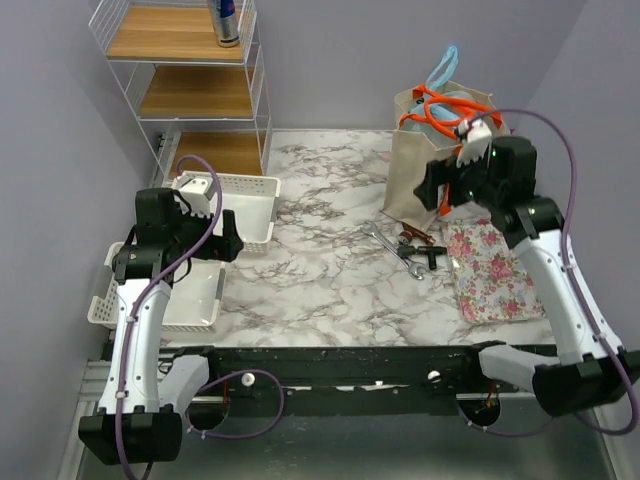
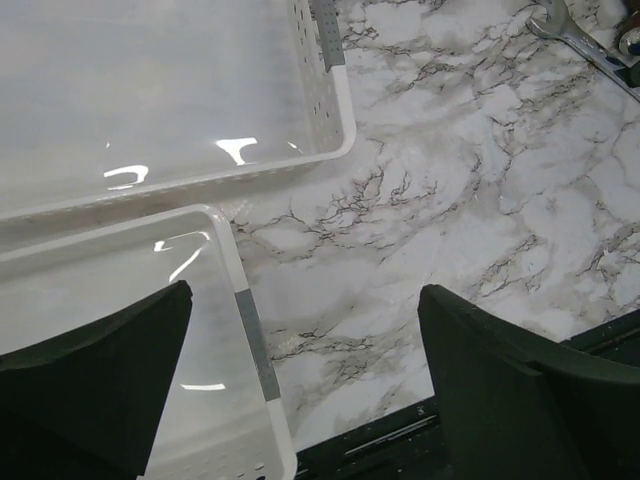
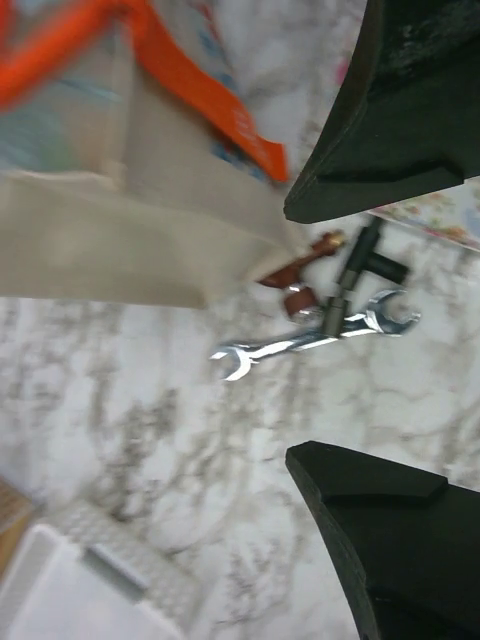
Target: Untie the knot of the grocery bags and take out the mixed food
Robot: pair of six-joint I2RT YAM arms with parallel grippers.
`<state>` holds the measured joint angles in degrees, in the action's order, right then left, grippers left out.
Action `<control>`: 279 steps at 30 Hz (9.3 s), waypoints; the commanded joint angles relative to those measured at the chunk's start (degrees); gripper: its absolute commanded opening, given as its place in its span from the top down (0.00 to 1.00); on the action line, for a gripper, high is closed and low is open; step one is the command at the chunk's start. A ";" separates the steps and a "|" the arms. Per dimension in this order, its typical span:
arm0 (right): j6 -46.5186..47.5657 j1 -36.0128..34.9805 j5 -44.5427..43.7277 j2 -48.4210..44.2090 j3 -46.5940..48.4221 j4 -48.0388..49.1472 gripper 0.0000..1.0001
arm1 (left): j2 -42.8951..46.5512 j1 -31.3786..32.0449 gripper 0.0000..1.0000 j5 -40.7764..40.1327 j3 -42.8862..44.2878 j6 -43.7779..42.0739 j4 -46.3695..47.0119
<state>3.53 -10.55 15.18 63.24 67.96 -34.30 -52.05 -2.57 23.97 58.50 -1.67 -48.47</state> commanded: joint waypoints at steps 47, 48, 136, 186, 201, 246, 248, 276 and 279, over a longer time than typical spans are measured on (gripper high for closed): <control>7.77 -0.54 9.20 53.38 64.06 -2.46 0.99 | -15.35 10.74 0.01 1.23 16.57 -11.51 -1.38; 7.22 -0.95 9.77 53.75 64.11 -1.52 0.99 | -15.35 10.74 0.02 0.32 16.52 -11.43 -1.37; 1.03 -23.04 -14.22 25.62 26.56 16.73 0.96 | -31.63 18.11 0.22 8.76 44.96 -13.42 6.69; -61.42 -12.99 -18.08 29.24 58.99 -8.13 0.00 | -33.13 18.06 1.00 -8.45 35.24 8.91 24.91; -64.45 -11.08 -12.33 34.76 65.04 -7.20 0.00 | -37.58 19.01 0.01 -3.92 48.10 -4.82 14.41; -42.02 -7.91 -11.28 26.68 32.87 -3.03 0.00 | -66.78 24.05 1.00 5.98 76.65 -1.27 3.95; -40.38 -7.90 -12.69 26.43 31.49 -3.32 0.00 | -64.68 24.09 1.00 8.60 76.47 0.21 5.44; -35.84 -7.91 -19.86 23.87 27.15 -2.75 0.00 | -50.08 23.53 1.00 4.96 86.54 11.14 27.06; -33.25 -7.90 -18.94 23.47 27.23 -1.82 0.00 | -46.03 23.49 1.00 6.75 84.69 10.69 24.52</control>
<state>-31.59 -18.57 -2.72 88.86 96.07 -37.34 -106.34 20.97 29.95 141.71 8.16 -28.97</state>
